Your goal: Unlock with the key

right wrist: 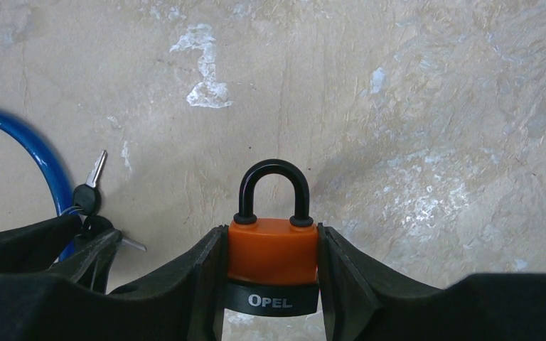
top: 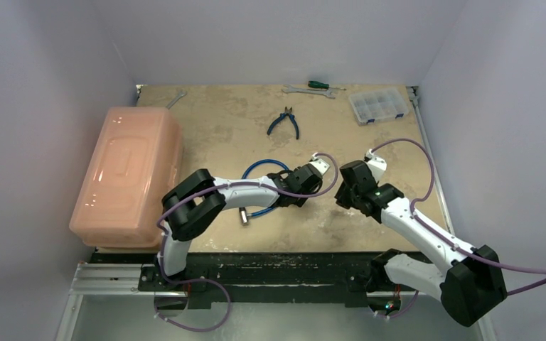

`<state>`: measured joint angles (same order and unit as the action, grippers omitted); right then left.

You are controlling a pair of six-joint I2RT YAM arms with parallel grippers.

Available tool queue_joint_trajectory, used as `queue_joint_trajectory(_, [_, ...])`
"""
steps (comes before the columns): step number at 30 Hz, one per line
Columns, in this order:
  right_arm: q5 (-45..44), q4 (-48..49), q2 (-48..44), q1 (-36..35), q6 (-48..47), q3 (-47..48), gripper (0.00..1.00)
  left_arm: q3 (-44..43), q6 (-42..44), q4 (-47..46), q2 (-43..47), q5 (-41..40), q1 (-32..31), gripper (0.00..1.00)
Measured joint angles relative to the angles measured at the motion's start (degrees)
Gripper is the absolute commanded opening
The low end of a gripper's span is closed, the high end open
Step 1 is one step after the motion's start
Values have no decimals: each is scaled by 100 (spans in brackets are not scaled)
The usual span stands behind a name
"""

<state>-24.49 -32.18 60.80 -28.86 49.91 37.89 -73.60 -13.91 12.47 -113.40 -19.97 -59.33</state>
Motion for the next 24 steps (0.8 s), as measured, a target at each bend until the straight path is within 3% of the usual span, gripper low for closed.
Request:
queue_joint_trajectory(10, [0,-68,-22,0,103,0,16,170,-13,-315,37,236,0,14])
queue_joint_trajectory(16, [7,-83,-31,0,151,0,16,772,-153,-629,450,649,-24,11])
queue_joint_trajectory(21, [20,-98,-133,0,164,0,16,1314,-337,-647,925,1132,-160,12])
queue_joint_trajectory(24, [22,-105,-164,0,179,0,16,1484,-404,-466,1220,1408,-326,23])
